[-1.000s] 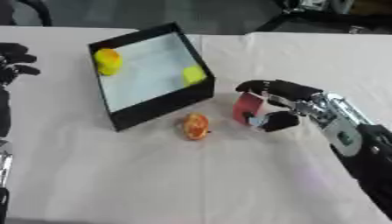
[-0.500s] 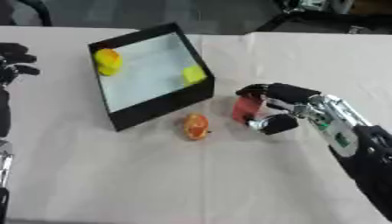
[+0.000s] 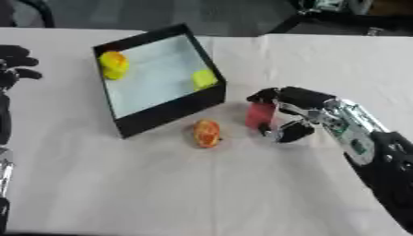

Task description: Pick up objects on the table and place them in the box.

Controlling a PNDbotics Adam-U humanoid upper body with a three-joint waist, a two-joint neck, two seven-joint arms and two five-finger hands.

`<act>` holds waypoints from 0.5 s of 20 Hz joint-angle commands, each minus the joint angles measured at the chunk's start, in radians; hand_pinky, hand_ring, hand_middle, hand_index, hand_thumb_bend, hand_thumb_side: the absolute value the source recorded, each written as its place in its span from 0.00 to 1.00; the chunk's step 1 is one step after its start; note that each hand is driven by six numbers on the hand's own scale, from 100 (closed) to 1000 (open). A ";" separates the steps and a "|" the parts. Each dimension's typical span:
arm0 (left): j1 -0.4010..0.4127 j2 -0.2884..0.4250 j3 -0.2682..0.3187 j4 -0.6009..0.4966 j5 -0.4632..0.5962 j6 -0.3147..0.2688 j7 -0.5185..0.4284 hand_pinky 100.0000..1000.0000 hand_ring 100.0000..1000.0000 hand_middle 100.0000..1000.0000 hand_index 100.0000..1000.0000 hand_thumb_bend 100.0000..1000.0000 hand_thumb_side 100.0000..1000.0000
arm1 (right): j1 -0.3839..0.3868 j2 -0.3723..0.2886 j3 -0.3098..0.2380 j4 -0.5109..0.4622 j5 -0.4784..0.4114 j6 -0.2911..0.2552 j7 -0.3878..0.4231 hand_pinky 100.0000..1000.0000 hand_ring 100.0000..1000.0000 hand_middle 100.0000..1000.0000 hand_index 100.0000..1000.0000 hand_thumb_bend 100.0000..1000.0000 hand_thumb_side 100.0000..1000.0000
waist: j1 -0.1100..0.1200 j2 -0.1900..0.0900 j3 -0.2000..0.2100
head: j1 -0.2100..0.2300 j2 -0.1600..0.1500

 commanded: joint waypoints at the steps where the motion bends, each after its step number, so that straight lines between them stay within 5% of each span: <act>1: -0.010 0.015 0.008 -0.015 0.000 0.002 0.002 0.51 0.57 0.55 0.62 0.00 0.88 | -0.017 -0.023 -0.012 -0.027 -0.019 0.005 -0.041 0.66 0.43 0.77 0.91 0.00 0.15 | -0.003 -0.032 -0.001 | 0.003 -0.002; 10: -0.006 0.018 0.008 -0.013 0.000 0.002 0.003 0.50 0.57 0.55 0.62 0.00 0.88 | -0.062 -0.090 -0.043 -0.156 -0.183 0.011 -0.081 0.66 0.37 0.63 0.81 0.00 0.11 | -0.005 -0.036 -0.001 | 0.006 -0.002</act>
